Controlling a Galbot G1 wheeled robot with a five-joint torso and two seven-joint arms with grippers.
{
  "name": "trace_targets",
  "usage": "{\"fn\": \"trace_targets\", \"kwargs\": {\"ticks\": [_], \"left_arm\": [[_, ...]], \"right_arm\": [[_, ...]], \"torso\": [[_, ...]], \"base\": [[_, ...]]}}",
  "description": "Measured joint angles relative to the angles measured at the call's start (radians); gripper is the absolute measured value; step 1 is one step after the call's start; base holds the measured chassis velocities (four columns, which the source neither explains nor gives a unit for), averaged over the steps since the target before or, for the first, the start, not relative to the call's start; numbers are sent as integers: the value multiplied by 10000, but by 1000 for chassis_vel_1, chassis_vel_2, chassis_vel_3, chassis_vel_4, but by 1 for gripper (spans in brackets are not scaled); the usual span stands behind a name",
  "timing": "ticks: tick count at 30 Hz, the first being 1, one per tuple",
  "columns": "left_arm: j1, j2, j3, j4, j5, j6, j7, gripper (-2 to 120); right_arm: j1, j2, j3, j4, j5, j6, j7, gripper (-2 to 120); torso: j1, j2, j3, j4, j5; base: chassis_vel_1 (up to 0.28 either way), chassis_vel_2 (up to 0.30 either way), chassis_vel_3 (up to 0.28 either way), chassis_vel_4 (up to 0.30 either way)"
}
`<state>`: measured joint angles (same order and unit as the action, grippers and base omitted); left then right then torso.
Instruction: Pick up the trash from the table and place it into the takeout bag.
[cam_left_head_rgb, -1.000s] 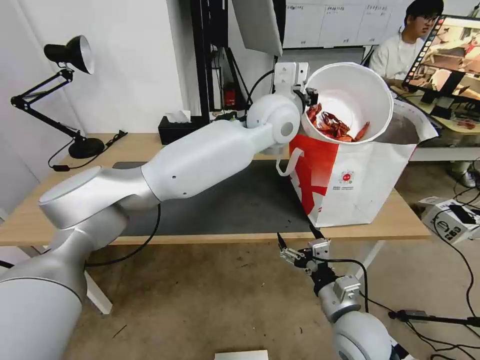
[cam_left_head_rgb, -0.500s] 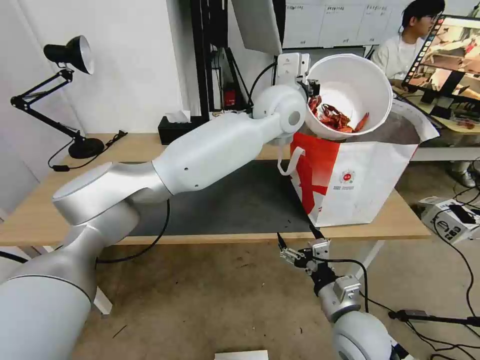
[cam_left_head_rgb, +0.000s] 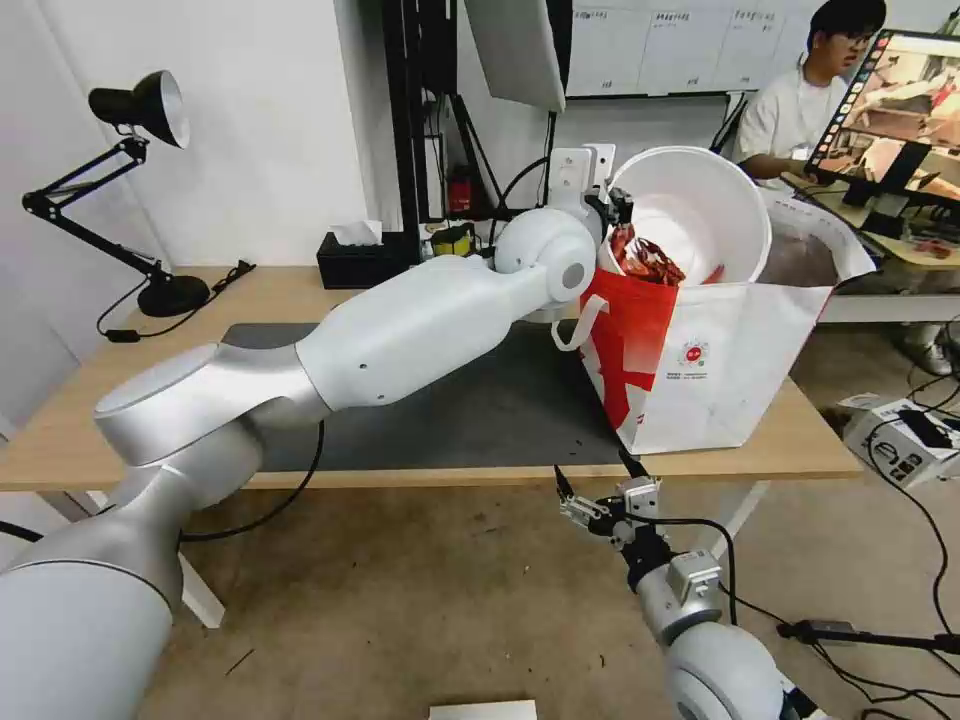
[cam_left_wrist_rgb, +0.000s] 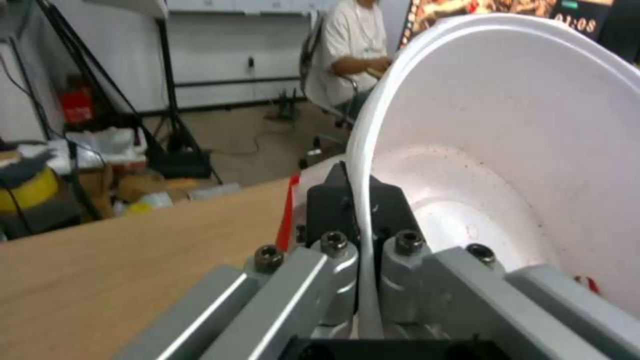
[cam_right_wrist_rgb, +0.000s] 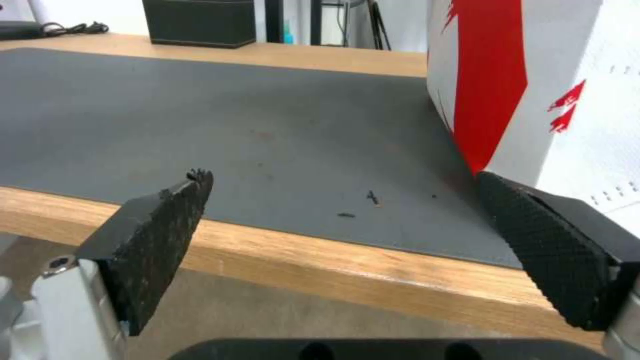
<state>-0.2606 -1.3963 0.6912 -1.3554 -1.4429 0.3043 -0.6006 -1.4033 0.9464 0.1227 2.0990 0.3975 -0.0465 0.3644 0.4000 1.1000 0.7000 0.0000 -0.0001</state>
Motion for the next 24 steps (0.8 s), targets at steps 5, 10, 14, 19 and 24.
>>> {"fn": "trace_targets", "kwargs": {"ticks": [5,10,14,19,24], "left_arm": [[-87,-152,-42,98,-331,362,28,0],[-88,-116,-21,-39,-551,617,176,0],[-66,-59,77,-184,-633,902,228,7],[-62,-50,97,-242,-811,1109,229,28],[-63,-18,91,-275,-852,1118,240,40]], "right_arm": [[0,0,0,1,0,0,0,100],[0,0,0,0,0,0,0,100],[0,0,0,0,0,0,0,100],[0,0,0,0,0,0,0,100],[0,0,0,0,0,0,0,100]], "torso": [[0,0,0,0,0],[0,0,0,0,1],[0,0,0,0,1],[0,0,0,0,0],[0,0,0,0,1]], "base": [[0,0,0,0],[0,0,0,0],[0,0,0,0],[0,0,0,0],[0,0,0,0]]}}
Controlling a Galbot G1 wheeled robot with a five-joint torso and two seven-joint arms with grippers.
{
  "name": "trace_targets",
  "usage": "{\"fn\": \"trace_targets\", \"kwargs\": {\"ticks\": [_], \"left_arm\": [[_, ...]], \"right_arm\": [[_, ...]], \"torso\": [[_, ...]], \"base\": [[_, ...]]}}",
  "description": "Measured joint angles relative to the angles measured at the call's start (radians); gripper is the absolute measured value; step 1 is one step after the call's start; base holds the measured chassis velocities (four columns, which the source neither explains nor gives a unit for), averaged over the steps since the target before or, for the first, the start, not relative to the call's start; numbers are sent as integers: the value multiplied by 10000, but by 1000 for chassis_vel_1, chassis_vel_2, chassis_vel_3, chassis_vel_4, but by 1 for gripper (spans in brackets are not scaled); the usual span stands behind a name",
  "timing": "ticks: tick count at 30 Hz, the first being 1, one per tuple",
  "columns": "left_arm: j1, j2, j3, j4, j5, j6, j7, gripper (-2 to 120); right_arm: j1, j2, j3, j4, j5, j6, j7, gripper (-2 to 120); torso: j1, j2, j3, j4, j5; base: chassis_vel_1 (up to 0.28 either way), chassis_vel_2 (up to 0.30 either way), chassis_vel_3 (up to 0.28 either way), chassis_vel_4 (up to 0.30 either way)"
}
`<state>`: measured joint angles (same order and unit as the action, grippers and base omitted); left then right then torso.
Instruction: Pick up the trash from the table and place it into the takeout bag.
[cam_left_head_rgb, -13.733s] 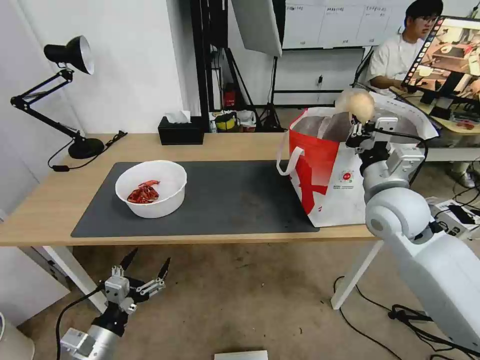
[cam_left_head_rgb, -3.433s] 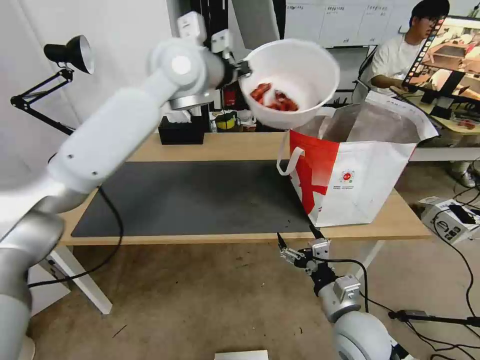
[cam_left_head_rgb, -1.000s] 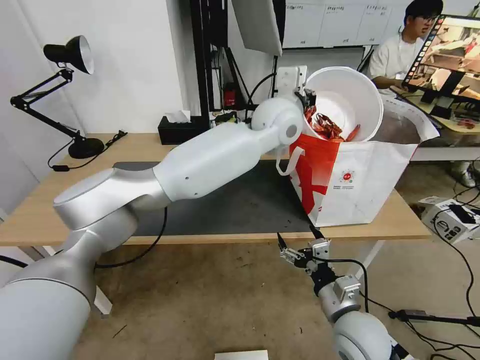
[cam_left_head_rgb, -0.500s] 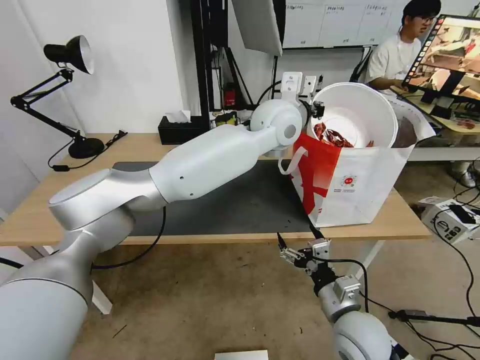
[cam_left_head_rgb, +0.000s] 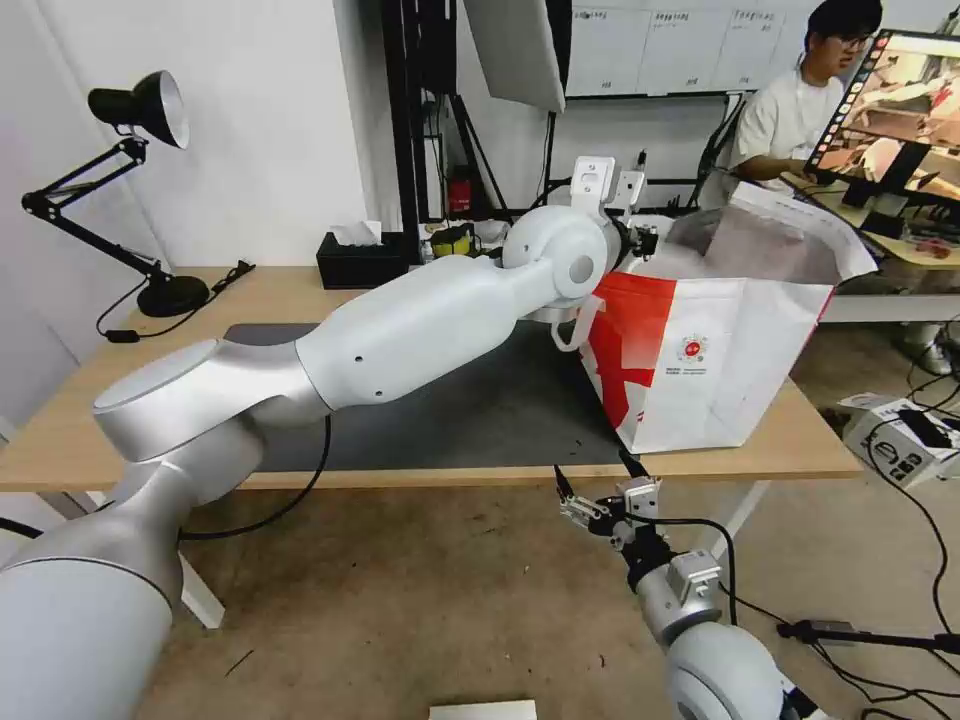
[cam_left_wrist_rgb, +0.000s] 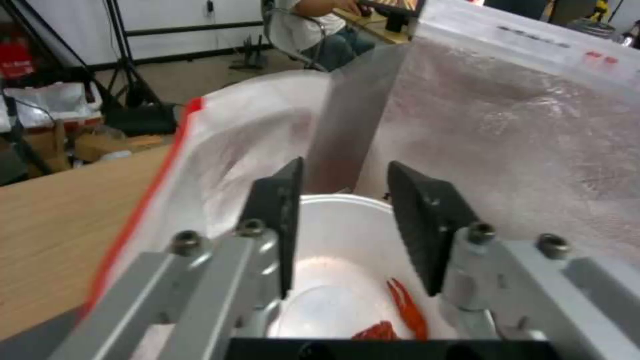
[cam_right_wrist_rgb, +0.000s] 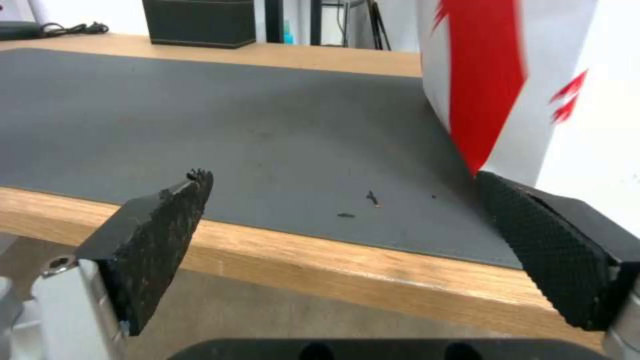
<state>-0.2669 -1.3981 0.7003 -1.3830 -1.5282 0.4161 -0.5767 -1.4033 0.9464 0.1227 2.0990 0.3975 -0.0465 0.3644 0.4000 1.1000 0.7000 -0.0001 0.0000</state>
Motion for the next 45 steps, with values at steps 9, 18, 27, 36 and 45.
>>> {"fn": "trace_targets", "kwargs": {"ticks": [9,18,27,36,45], "left_arm": [[114,749,-221,-623,201,-738,753,79],[548,2329,5,-1830,871,-2079,1164,99],[2184,4593,-734,-3646,1391,-3282,1233,100],[4784,6591,-2535,-4781,2554,-4220,1951,100],[9061,7338,-6082,-5522,4176,-4803,2712,100]], "right_arm": [[0,0,0,0,0,0,0,100],[0,0,0,1,0,0,0,100],[0,0,0,0,0,0,-1,100],[0,0,0,0,0,0,0,100],[0,0,1,0,0,0,-2,100]], "torso": [[0,0,0,2,-1],[-1,0,0,3,-2],[0,0,0,5,-5],[0,0,0,3,-3],[-1,1,-1,2,-3]], "base": [[0,0,0,0],[0,0,0,0],[0,0,0,0],[0,0,0,0],[0,0,0,0]]}}
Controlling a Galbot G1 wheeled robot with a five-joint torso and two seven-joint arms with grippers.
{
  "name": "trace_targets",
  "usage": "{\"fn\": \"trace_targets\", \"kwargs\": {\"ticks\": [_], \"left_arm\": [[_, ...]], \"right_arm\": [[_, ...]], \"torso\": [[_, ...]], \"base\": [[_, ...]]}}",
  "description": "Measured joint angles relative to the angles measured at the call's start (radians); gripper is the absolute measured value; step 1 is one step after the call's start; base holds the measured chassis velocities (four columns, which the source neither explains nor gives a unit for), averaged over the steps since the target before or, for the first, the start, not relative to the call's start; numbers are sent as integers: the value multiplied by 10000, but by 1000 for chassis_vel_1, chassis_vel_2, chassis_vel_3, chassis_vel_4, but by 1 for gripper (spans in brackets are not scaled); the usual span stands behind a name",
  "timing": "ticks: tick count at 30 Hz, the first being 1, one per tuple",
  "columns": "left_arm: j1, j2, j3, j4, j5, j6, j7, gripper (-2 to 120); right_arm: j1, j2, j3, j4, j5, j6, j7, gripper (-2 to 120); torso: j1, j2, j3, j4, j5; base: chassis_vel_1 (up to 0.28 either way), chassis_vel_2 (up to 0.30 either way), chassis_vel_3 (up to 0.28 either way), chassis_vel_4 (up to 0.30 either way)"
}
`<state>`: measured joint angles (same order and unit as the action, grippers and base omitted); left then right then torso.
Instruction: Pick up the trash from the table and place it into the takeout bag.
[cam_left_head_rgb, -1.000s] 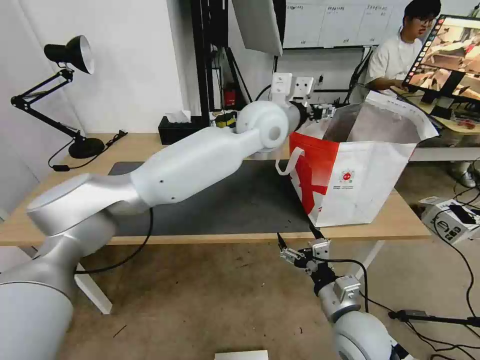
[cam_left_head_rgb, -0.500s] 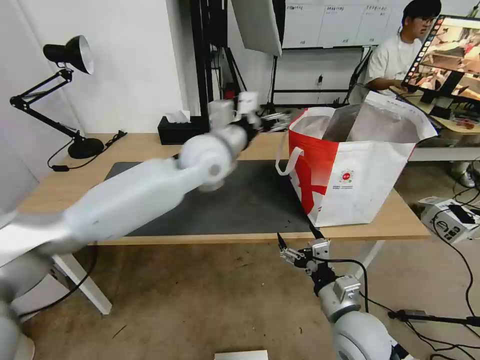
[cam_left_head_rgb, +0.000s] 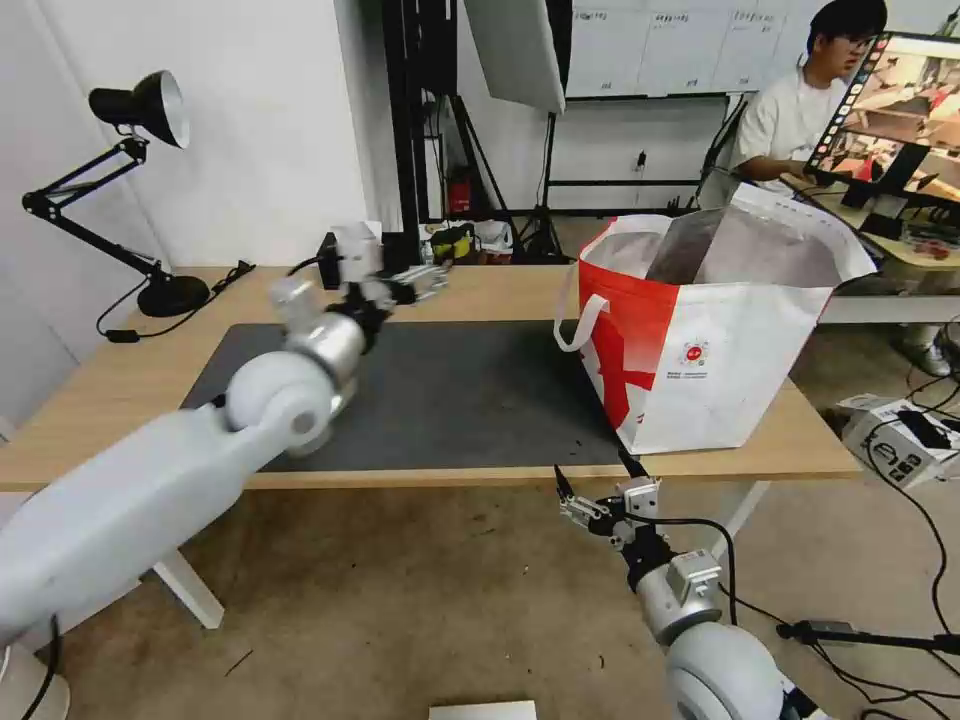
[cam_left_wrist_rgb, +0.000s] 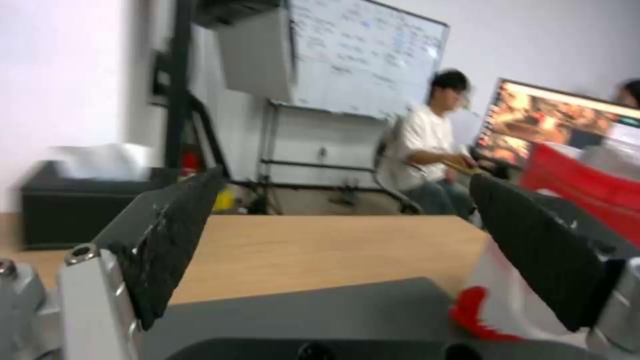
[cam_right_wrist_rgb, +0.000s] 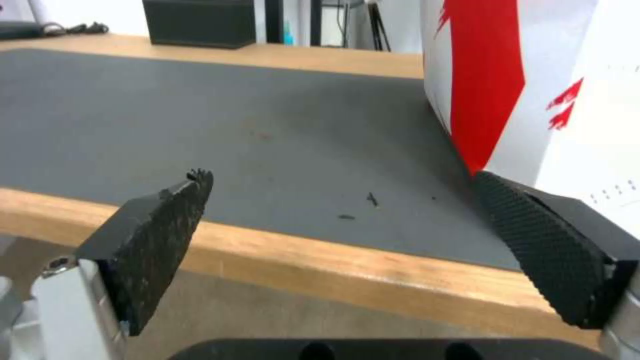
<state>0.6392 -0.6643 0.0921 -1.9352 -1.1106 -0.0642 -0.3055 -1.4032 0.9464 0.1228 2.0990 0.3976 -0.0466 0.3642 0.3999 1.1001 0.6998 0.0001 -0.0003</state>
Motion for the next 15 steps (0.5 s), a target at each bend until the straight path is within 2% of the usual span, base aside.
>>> {"fn": "trace_targets", "kwargs": {"ticks": [1,2,3,5,6,8,9,11,15], "left_arm": [[1825,-36,-1505,-293,508,-243,151,100],[1825,-36,-1505,-293,508,-243,151,100],[3586,-162,-2710,-529,1282,-670,398,100],[5489,-674,-4241,-804,2326,-934,811,100],[5489,-674,-4241,-804,2326,-934,811,100],[6665,-1255,-5174,-967,2872,-1064,1012,100],[6665,-1255,-5174,-967,2872,-1064,1012,100],[7470,-1766,-5795,-1052,3444,-1138,1110,100],[8139,-2278,-6241,-1068,4095,-1246,1234,100]], "right_arm": [[0,0,0,0,0,0,1,100],[0,0,0,0,0,0,1,100],[0,-1,-1,0,0,0,1,100],[0,0,0,0,0,0,2,100],[0,0,0,0,0,0,2,100],[-1,0,0,0,0,0,2,100],[-1,0,0,0,0,0,2,100],[0,0,0,0,0,0,2,100],[0,0,0,0,0,0,2,100]], "torso": [[0,0,0,1,0],[0,0,0,1,0],[0,0,0,0,0],[0,0,0,-2,4],[0,0,0,-2,4],[0,0,1,-1,2],[0,0,1,-1,2],[0,0,0,-1,3],[0,0,1,-1,3]], "base": [[0,0,0,0],[0,0,0,0],[0,0,0,0],[0,0,0,0],[0,0,0,0],[0,0,0,0],[0,0,0,0],[0,0,0,0],[0,0,0,0]]}}
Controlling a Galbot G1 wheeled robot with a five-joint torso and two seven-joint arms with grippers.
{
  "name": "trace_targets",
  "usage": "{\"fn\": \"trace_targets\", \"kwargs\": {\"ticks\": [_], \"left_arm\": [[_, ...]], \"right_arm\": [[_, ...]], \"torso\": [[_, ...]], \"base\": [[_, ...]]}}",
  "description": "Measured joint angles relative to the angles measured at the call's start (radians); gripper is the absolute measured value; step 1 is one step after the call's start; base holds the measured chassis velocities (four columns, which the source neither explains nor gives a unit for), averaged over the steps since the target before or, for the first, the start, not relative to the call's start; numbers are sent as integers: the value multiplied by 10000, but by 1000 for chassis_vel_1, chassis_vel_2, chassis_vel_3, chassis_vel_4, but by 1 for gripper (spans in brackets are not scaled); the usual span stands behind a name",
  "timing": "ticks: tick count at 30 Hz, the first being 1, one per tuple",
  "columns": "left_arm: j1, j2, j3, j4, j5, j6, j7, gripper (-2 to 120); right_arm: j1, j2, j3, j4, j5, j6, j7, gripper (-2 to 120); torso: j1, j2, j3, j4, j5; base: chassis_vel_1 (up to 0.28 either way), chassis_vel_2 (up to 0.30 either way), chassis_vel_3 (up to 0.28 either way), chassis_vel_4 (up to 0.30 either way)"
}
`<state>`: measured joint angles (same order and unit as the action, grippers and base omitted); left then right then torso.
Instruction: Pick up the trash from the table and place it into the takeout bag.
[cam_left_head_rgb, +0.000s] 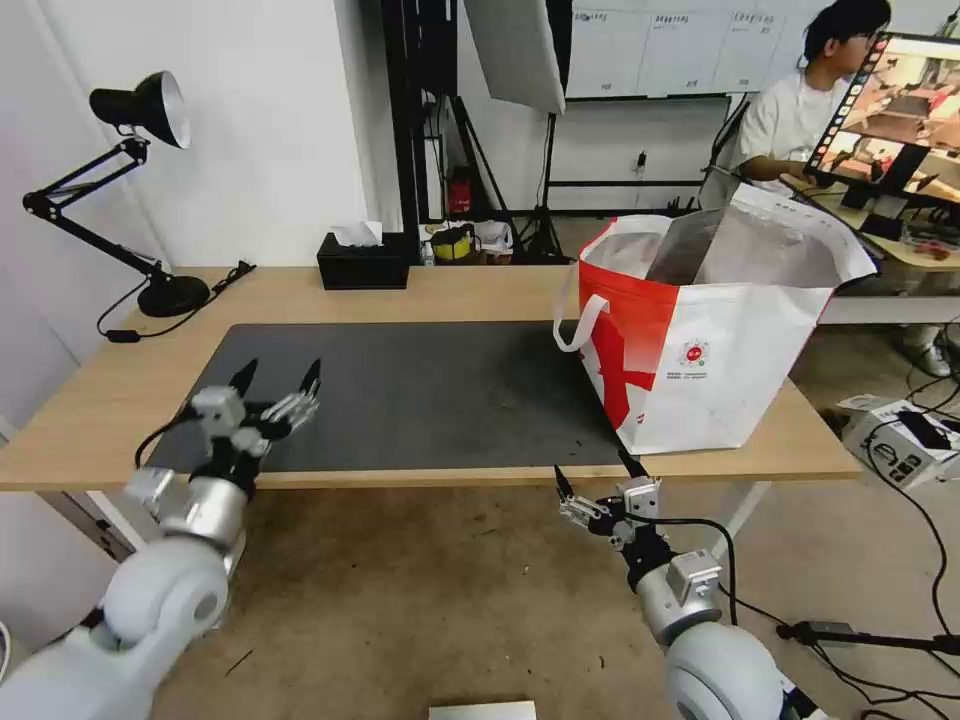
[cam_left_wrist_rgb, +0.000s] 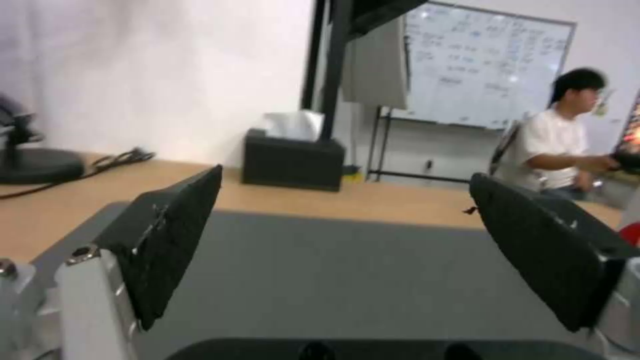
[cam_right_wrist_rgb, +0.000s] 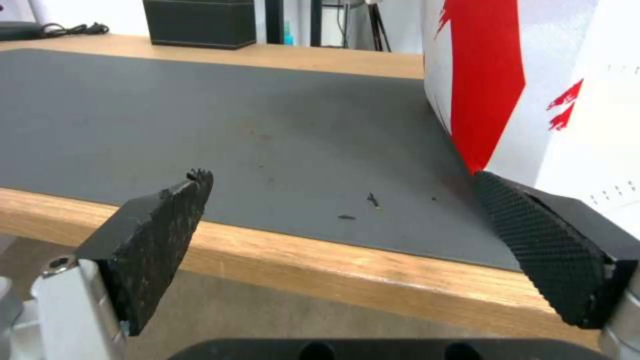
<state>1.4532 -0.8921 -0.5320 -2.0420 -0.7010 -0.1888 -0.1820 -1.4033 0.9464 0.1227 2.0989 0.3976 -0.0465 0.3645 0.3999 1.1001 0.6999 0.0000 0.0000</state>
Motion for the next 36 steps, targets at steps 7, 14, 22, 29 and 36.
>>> {"fn": "trace_targets", "kwargs": {"ticks": [7,14,22,29,36], "left_arm": [[1278,-1576,-487,97,1362,-464,509,100],[1564,-2105,-443,290,1860,-501,563,100],[1630,-2262,-326,435,1995,-343,596,100],[1663,-2293,-343,401,1970,-141,596,100],[1648,-2281,-338,396,1947,-132,593,100]], "right_arm": [[0,0,0,1,0,0,0,100],[0,0,0,0,0,0,0,100],[0,0,0,1,0,0,0,100],[0,0,0,1,0,0,0,100],[0,0,0,0,0,0,0,100]], "torso": [[0,-1,0,1,0],[1,-1,0,0,1],[1,-1,0,-1,0],[1,-1,1,0,-1],[1,-1,1,0,0]], "base": [[0,0,0,0],[0,0,0,0],[0,0,0,0],[0,0,0,0],[0,0,0,0]]}}
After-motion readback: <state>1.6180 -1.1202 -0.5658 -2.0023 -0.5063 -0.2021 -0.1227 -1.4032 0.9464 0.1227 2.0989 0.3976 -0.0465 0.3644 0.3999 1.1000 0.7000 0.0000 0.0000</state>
